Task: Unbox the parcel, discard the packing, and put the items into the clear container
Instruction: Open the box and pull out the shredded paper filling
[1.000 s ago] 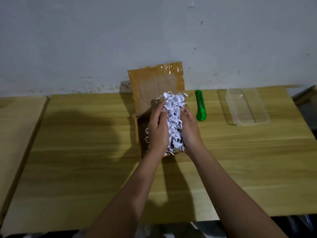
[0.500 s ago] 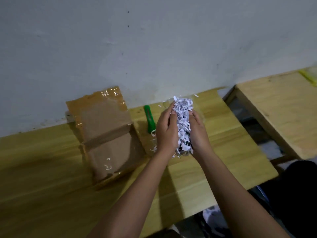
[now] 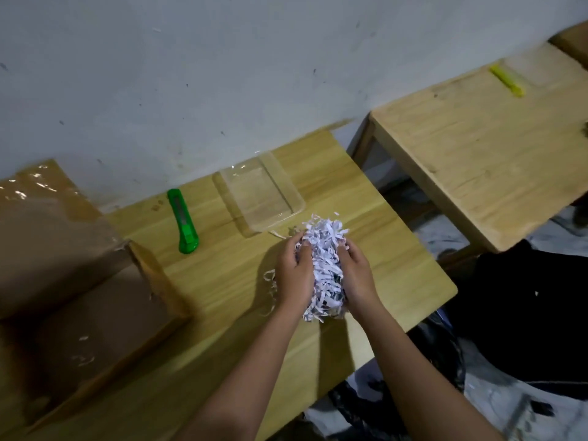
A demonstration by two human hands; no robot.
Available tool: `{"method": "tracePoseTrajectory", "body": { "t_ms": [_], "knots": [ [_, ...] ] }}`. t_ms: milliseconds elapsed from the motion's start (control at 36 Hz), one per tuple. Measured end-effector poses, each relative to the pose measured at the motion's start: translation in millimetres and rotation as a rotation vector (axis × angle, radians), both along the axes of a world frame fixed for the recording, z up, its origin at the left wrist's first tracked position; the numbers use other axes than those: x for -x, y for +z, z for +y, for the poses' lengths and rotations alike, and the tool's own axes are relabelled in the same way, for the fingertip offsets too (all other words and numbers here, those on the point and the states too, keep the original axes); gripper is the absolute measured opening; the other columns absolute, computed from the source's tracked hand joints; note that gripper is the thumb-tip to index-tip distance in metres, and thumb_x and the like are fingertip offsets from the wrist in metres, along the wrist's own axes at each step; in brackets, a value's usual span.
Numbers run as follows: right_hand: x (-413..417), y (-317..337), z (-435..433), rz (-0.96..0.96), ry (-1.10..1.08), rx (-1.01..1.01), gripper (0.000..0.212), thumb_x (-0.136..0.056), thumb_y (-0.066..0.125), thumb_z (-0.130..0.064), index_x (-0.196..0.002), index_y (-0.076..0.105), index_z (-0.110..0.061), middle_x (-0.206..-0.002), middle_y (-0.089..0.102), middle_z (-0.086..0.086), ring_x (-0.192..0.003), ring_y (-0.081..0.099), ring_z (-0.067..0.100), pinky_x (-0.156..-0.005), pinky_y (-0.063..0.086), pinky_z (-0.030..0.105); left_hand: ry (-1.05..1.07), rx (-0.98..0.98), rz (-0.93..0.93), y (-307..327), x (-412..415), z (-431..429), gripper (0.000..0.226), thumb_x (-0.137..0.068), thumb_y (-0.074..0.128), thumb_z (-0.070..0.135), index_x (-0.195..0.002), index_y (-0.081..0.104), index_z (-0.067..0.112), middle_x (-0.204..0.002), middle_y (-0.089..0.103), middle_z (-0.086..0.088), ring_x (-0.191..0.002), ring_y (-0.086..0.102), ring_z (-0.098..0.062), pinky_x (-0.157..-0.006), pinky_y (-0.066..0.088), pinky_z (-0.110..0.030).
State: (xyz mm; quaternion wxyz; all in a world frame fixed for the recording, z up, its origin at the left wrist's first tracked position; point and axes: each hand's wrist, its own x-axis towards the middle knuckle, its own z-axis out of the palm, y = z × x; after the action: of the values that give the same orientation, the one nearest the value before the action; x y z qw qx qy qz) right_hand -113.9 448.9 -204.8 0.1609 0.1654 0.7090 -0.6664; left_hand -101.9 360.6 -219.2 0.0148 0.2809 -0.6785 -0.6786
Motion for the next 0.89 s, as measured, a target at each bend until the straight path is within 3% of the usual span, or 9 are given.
{"method": "tracePoseTrajectory", "body": {
  "t_ms": [56, 139, 222, 306, 389, 500, 694, 889],
  "knots": [
    [3.6, -6.1, 6.2, 0.033, 0.045, -0.069, 0.017, -0.097, 0.044, -0.023, -0.103, 0.060, -0.022, -0.085, 0.066, 0.008, -0.067, 0.058, 0.012, -0.061, 0.048, 0.021, -0.027, 0.075, -0.023, -4.8, 2.5, -0.1, 0.028, -0.093, 0.048, 0.018, -0.120, 0.055, 0.017, -0.108, 0.060, 0.000, -0.081, 0.055, -0.008, -0.082, 0.047, -0.030],
    [9.5, -12.9, 18.0, 0.056, 0.098, -0.180, 0.011, -0.094, 0.050, -0.024, -0.094, 0.060, -0.020, -0.062, 0.050, -0.008, -0.053, 0.041, 0.004, -0.051, 0.035, 0.015, -0.063, 0.222, -0.049, -6.3, 6.1, -1.5, 0.025, -0.089, 0.050, 0.017, -0.113, 0.058, 0.017, -0.114, 0.060, -0.004, -0.097, 0.058, -0.020, -0.092, 0.047, -0.043],
    [12.0, -13.4, 26.0, 0.093, 0.105, -0.265, 0.027, -0.092, 0.053, -0.023, -0.117, 0.060, -0.016, -0.082, 0.055, -0.007, -0.063, 0.045, -0.002, -0.057, 0.037, 0.010, -0.122, 0.361, -0.043, -2.0, 7.6, -2.6, 0.026, -0.087, 0.051, 0.015, -0.112, 0.059, 0.014, -0.117, 0.058, -0.005, -0.106, 0.054, -0.022, -0.094, 0.043, -0.034],
    [12.3, -9.7, 30.6, 0.115, 0.094, -0.322, 0.030, -0.092, 0.054, -0.016, -0.121, 0.058, -0.012, -0.106, 0.059, 0.000, -0.090, 0.054, 0.005, -0.066, 0.042, 0.003, -0.211, 0.475, -0.039, 2.3, 8.2, -4.5, 0.033, -0.089, 0.049, 0.015, -0.121, 0.055, 0.013, -0.122, 0.055, -0.006, -0.108, 0.052, -0.021, -0.090, 0.035, -0.026],
    [13.6, -1.9, 33.3, 0.174, 0.093, -0.422, 0.026, -0.091, 0.053, -0.010, -0.115, 0.062, -0.009, -0.122, 0.059, 0.006, -0.107, 0.054, 0.013, -0.084, 0.041, 0.016, -0.305, 0.528, -0.028, 5.3, 8.8, -7.5, 0.039, -0.092, 0.047, 0.017, -0.130, 0.048, 0.012, -0.129, 0.051, -0.007, -0.117, 0.048, -0.023, -0.096, 0.034, -0.028],
    [17.0, 8.4, 36.1, 0.195, 0.153, -0.534, 0.025, -0.090, 0.053, -0.012, -0.113, 0.063, -0.009, -0.122, 0.058, 0.011, -0.109, 0.055, 0.023, -0.087, 0.042, 0.027, -0.400, 0.576, -0.030, 12.5, 8.5, -11.7, 0.042, -0.093, 0.045, 0.020, -0.133, 0.044, 0.007, -0.135, 0.047, -0.010, -0.123, 0.045, -0.026, -0.101, 0.034, -0.031],
    [14.7, 24.2, 40.2, 0.278, 0.216, -0.671, 0.026, -0.088, 0.051, -0.006, -0.107, 0.068, -0.014, -0.119, 0.060, 0.010, -0.107, 0.055, 0.024, -0.088, 0.038, 0.024, -0.486, 0.675, 0.025, 27.4, 5.6, -18.1, 0.042, -0.093, 0.046, 0.018, -0.134, 0.043, 0.008, -0.139, 0.046, -0.008, -0.124, 0.045, -0.024, -0.099, 0.032, -0.029],
    [-3.1, 35.7, 29.9, 0.324, 0.146, -0.669, 0.039, -0.081, 0.044, 0.009, -0.104, 0.070, -0.009, -0.120, 0.065, 0.009, -0.108, 0.061, 0.024, -0.091, 0.045, 0.025, -0.543, 0.697, 0.034, 40.5, -1.1, -21.8, 0.044, -0.091, 0.044, 0.007, -0.135, 0.042, 0.012, -0.140, 0.043, -0.005, -0.127, 0.042, -0.022, -0.101, 0.032, -0.030]
  ]
}}
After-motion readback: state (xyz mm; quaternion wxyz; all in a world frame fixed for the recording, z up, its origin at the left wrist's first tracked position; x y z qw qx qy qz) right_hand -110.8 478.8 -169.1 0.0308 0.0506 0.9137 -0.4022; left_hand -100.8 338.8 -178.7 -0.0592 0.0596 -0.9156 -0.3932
